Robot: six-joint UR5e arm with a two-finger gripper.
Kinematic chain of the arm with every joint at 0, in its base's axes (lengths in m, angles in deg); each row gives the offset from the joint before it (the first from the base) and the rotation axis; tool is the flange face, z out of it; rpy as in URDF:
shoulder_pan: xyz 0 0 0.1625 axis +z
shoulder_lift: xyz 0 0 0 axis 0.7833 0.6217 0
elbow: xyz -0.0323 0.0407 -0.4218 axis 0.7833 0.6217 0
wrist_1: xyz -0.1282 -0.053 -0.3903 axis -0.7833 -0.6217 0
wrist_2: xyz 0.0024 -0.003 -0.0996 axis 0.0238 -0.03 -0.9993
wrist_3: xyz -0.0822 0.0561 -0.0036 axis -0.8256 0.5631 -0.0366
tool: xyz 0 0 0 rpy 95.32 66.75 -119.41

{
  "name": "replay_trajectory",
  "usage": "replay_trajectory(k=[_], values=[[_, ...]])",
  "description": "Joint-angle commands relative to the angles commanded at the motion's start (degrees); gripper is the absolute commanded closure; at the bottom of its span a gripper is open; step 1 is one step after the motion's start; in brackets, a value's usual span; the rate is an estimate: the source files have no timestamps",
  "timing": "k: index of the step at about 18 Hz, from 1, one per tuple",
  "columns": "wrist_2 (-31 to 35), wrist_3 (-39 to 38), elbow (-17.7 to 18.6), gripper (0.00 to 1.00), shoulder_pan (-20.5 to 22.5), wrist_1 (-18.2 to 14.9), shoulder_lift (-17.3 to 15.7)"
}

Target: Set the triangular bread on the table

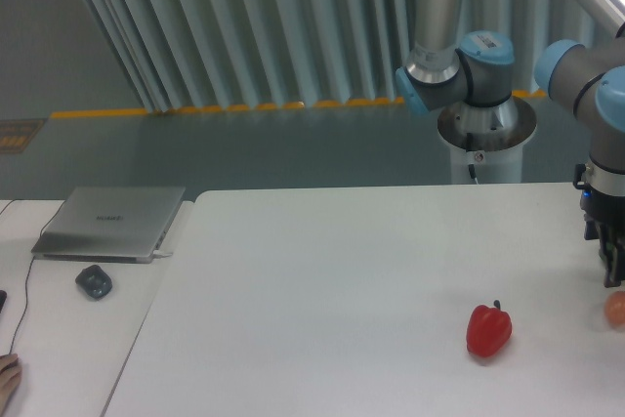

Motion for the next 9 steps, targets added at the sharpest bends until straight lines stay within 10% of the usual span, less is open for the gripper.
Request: replay_trajectory(k=[9], values=[[0.27, 6.12, 0.02, 0.00, 8.09, 5.03, -1.77]])
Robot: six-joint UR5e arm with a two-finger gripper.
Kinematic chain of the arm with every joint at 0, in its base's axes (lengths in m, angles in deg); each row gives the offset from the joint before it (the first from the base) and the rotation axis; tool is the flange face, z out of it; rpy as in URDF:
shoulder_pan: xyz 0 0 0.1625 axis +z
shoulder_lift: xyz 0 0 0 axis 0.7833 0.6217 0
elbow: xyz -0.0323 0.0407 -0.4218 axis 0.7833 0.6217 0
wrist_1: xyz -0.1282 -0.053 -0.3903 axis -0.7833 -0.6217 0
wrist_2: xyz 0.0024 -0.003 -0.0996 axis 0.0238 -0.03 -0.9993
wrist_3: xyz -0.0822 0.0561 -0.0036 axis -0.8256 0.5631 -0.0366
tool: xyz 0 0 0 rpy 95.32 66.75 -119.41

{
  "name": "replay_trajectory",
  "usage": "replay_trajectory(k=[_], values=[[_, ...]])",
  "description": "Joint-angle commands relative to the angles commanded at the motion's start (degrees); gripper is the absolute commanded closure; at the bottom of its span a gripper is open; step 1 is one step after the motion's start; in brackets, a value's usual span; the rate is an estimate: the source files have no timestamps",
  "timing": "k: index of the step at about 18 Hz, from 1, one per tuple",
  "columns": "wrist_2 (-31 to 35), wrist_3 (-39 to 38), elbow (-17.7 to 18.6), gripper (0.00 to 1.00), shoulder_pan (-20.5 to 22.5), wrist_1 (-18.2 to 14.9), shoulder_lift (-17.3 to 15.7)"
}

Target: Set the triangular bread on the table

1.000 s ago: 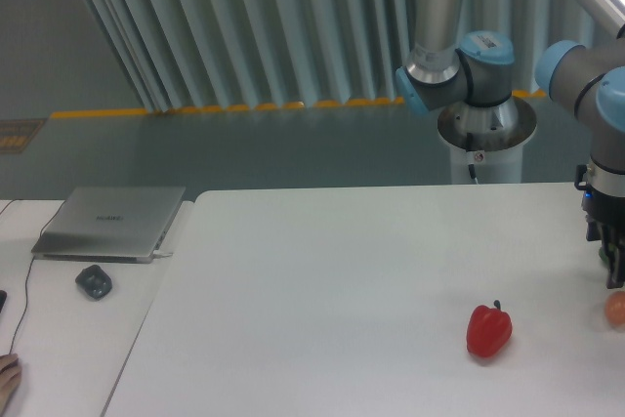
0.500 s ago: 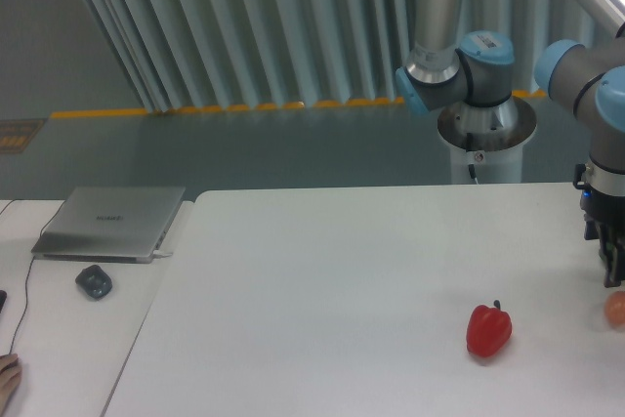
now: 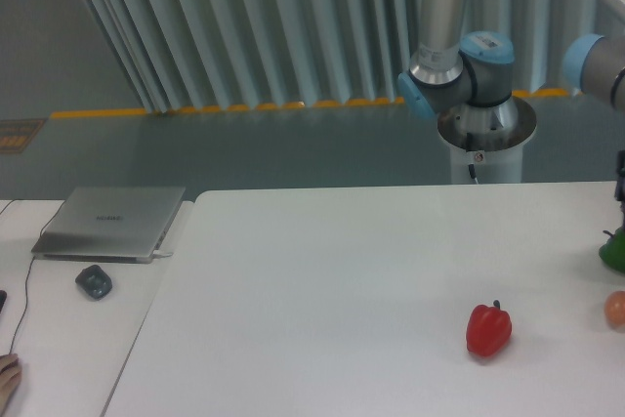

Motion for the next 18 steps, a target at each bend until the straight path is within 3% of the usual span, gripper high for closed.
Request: replay_trajectory(k=[2, 6, 13, 18], values=[[0.00, 5.72, -0.96, 0.00, 3.34, 0.00, 0.00], [2.19, 13.90, -2.90, 0.00, 5.90, 1.40, 2.01], [2.46, 13.74, -4.47, 0.00, 7.66, 8.43, 8.60], [2.37, 14.35, -6.15, 0.00, 9.24, 8.61, 10.63]])
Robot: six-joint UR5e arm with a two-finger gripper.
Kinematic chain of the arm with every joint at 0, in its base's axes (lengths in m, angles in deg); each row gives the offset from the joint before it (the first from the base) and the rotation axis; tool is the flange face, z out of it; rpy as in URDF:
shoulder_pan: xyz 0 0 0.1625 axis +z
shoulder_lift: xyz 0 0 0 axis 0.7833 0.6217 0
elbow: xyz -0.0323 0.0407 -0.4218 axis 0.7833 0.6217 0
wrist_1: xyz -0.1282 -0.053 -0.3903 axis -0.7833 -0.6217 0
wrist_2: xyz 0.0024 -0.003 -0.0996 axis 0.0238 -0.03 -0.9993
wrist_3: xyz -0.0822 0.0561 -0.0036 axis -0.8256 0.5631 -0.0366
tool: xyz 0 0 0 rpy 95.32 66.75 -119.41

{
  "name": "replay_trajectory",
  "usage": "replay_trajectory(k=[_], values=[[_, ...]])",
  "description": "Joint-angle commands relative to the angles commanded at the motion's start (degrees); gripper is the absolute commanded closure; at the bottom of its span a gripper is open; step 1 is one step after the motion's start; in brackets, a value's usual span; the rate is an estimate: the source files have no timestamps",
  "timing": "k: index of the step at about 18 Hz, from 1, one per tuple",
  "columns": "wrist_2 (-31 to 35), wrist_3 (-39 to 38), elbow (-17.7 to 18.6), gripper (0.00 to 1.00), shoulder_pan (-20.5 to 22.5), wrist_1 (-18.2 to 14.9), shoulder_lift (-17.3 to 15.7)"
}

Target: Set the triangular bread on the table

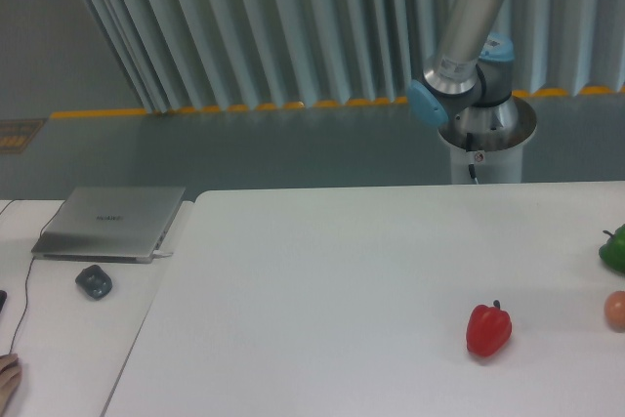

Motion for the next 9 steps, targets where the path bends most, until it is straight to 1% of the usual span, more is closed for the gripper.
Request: replay_trajectory(k=[1, 4, 5, 7, 8, 9], values=[[0.00, 0.00, -0.09, 0.00, 0.09, 0.09, 0.44], [0.00, 0.09, 0.26, 0.00, 0.70, 2.98, 2.02], [0.00, 0.00, 0.35, 0.00, 0.88, 3.42, 2.72], [0.00, 0.00, 0.35, 0.00, 1.40, 3.43, 3.08], [0.09, 0.00, 0.35, 0.05, 1.41, 3.43, 3.08], [0.17, 0.00, 0.44, 0.15, 1.49, 3.43, 3.17]])
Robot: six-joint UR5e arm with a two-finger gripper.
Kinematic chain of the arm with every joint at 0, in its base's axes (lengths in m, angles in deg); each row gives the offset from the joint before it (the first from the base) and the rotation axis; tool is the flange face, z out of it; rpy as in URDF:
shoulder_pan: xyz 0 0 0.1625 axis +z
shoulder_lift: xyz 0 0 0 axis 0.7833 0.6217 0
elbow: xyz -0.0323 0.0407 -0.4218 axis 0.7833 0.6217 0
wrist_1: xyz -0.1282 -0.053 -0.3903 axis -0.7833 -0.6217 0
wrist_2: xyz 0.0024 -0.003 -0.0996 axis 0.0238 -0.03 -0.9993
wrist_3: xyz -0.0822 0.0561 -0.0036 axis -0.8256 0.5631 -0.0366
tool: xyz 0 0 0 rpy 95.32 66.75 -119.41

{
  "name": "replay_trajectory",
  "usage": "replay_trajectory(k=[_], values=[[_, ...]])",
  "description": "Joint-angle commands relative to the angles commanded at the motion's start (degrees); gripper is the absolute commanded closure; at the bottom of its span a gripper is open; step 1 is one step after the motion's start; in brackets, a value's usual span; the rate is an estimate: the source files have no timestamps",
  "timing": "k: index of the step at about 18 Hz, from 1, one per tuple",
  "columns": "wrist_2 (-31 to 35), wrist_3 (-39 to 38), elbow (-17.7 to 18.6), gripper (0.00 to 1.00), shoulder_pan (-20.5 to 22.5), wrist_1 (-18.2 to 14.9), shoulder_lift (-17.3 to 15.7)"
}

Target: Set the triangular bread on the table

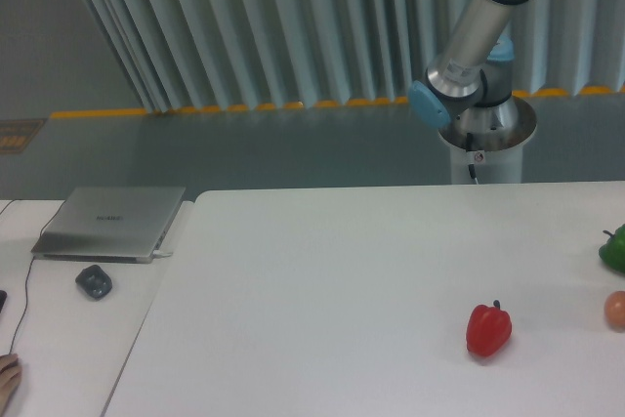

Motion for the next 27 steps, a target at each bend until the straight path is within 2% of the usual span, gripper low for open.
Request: replay_trajectory(k=[5, 7, 8, 9, 10, 12, 14, 15, 18, 21, 25, 27], values=[[2.73, -0.53, 0.26, 0.25, -0.35, 0.70, 0.53], [2.90, -0.53, 0.35, 0.36, -0.35, 1.23, 0.88], [3.34, -0.44, 0.27, 0.47, -0.35, 1.14, 0.88], [4.38, -0.61, 0.35, 0.52, -0.44, 1.23, 0.88], [5.27, -0.88, 0.35, 0.52, -0.61, 1.23, 0.97], [6.06, -0.88, 0.35, 0.71, -0.97, 1.14, 0.97], [6.94, -0.88, 0.26, 0.83, -1.05, 1.14, 0.97], [6.94, -0.79, 0.00, 1.00, -1.05, 1.06, 0.88], [7.03, -1.14, -0.35, 1.00, -1.05, 0.97, 0.27], [7.12, -1.40, -0.18, 1.00, -1.49, -0.52, -2.01], [6.24, -3.24, -0.26, 1.00, -1.76, -5.96, -5.44], [2.05, -9.02, -0.17, 1.00, -2.72, -10.18, -8.08]])
